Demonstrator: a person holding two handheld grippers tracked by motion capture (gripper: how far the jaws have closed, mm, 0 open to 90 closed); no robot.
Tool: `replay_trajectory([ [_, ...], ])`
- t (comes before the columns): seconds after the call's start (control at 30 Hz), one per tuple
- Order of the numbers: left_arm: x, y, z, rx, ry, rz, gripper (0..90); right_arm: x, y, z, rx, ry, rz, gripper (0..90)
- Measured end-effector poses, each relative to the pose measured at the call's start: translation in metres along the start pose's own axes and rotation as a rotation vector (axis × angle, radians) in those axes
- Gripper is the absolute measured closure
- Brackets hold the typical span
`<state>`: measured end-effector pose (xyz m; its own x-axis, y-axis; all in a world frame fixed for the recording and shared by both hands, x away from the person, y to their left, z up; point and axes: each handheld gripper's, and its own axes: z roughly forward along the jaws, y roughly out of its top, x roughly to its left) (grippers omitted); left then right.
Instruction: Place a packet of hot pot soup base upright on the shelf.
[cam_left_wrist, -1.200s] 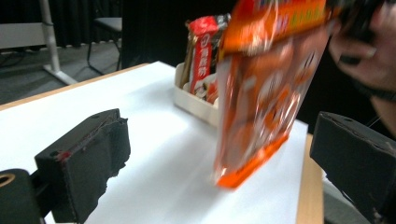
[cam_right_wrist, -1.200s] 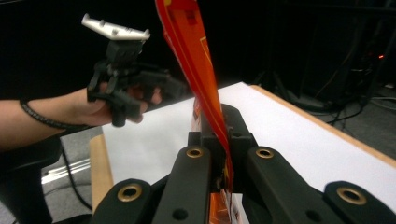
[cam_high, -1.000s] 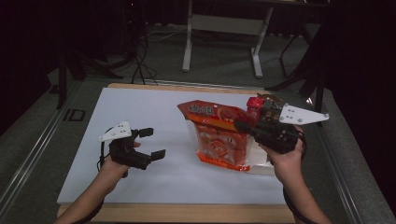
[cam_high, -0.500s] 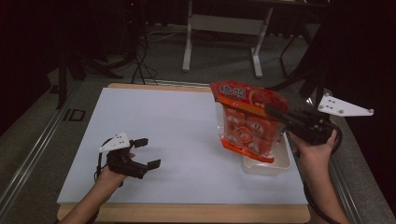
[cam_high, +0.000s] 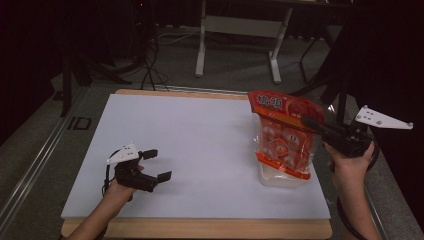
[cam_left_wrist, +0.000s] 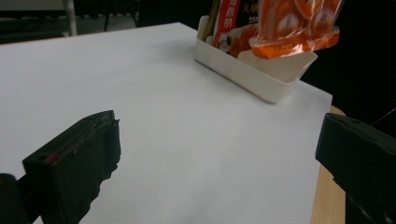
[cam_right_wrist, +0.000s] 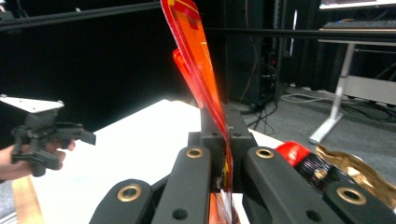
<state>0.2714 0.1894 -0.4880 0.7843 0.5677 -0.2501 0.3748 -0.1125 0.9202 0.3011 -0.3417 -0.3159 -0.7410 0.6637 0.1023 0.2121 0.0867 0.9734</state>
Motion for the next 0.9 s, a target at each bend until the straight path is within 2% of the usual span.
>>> replay_trajectory([
  [0.17,-0.001,0.000,-0.001,-0.016,0.001,0.017,0.0,-0.005,-0.005,0.000,0.012,-0.011,0.013,90.0],
  [0.33,0.001,-0.004,-0.001,-0.011,0.003,0.002,0.0,-0.010,-0.016,0.002,0.027,-0.019,0.035,90.0],
  [0.73,0.005,-0.009,0.000,-0.005,0.022,-0.005,0.0,-0.020,-0.041,0.011,0.047,-0.017,0.098,90.0],
  [0.77,0.006,-0.010,0.001,0.000,0.023,-0.008,0.0,-0.020,-0.043,0.012,0.052,-0.024,0.097,90.0],
  [0.8,0.006,-0.010,0.002,0.001,0.023,-0.011,0.0,-0.023,-0.048,0.014,0.054,-0.023,0.120,90.0],
  [0.9,0.007,-0.011,0.002,0.005,0.020,-0.009,0.0,-0.025,-0.054,0.016,0.060,-0.032,0.127,90.0],
])
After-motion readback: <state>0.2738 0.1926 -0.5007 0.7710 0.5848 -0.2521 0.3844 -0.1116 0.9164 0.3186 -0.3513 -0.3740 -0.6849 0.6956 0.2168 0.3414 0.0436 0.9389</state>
